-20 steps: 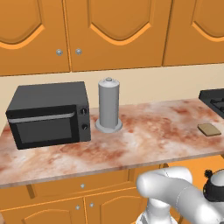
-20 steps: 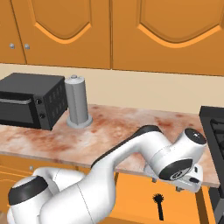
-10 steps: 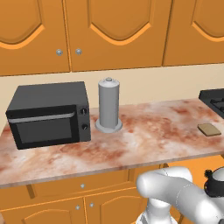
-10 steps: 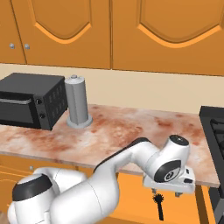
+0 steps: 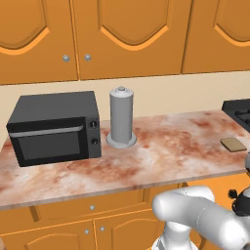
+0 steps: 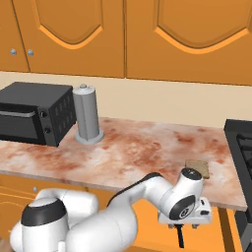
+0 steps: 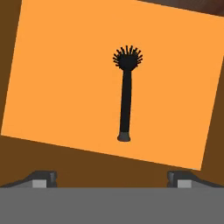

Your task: Pick the dish brush from the drawer and place it on the counter.

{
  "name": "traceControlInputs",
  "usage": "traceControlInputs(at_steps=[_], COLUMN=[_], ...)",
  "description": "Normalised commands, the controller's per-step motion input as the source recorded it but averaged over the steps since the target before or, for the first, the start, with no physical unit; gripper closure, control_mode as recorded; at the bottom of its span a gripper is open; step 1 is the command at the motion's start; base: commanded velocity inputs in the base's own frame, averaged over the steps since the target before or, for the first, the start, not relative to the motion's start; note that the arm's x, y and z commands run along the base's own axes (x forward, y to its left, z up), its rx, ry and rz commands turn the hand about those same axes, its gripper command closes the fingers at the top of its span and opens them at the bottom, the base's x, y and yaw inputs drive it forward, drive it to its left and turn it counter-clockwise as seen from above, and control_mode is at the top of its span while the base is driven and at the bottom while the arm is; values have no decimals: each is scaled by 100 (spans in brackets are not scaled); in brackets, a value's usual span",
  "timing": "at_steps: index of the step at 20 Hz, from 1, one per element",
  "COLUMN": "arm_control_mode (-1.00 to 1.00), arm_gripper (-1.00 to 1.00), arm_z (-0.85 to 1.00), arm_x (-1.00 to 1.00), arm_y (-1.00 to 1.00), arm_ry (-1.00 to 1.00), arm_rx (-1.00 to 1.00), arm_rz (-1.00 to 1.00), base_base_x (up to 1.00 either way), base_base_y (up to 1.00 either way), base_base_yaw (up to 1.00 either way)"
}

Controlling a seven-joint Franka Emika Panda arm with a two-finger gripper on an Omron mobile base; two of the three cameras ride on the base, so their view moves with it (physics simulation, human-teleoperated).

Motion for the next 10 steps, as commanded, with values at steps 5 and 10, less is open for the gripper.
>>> traceControlInputs(at_steps=[5, 10], arm_control_mode=[-100, -100], arm_gripper=[-100, -100], arm_z=[-45, -47], arm_x=[31, 16], arm_y=[-31, -26], arm_ry=[3, 0], arm_rx=[0, 5], arm_rz=[5, 3], base_base_x=[0, 0], base_base_y=[0, 0], base_base_yaw=[0, 0])
